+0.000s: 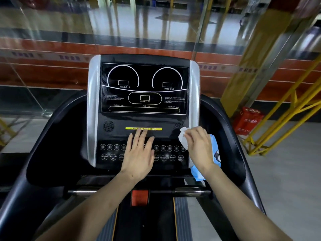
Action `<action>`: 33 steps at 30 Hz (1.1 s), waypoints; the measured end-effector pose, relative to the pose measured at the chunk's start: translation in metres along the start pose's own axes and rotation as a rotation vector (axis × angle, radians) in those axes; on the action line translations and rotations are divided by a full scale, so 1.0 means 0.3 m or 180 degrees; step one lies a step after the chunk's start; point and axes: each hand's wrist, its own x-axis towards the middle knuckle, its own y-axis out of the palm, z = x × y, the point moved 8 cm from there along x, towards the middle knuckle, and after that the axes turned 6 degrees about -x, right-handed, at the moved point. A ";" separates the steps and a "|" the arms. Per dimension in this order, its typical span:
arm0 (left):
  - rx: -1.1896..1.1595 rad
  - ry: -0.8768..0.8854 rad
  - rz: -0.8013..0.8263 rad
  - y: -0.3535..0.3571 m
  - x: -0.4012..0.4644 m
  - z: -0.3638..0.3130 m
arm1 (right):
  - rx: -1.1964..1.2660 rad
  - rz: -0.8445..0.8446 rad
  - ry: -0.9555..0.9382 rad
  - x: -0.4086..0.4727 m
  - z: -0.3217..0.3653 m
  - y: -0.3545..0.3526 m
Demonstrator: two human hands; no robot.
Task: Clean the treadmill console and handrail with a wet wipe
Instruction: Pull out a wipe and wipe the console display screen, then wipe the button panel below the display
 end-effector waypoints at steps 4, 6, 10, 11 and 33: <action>-0.0106 0.0086 0.0045 0.024 -0.080 0.006 | 0.0409 0.0159 0.0482 -0.192 -0.034 0.020; -0.0181 0.0169 0.0062 0.029 -0.117 0.002 | 0.0400 0.0185 0.0649 -0.270 -0.036 0.030; -0.0254 0.0379 0.0154 0.036 -0.182 -0.011 | 0.0334 0.0227 0.1011 -0.345 -0.025 0.057; -0.0271 0.0404 0.0173 0.038 -0.194 -0.013 | 0.0309 0.0209 0.1063 -0.346 -0.013 0.058; -0.0589 0.0201 0.0001 0.085 -0.205 -0.041 | -0.0196 0.0240 -0.0069 -0.304 -0.039 0.174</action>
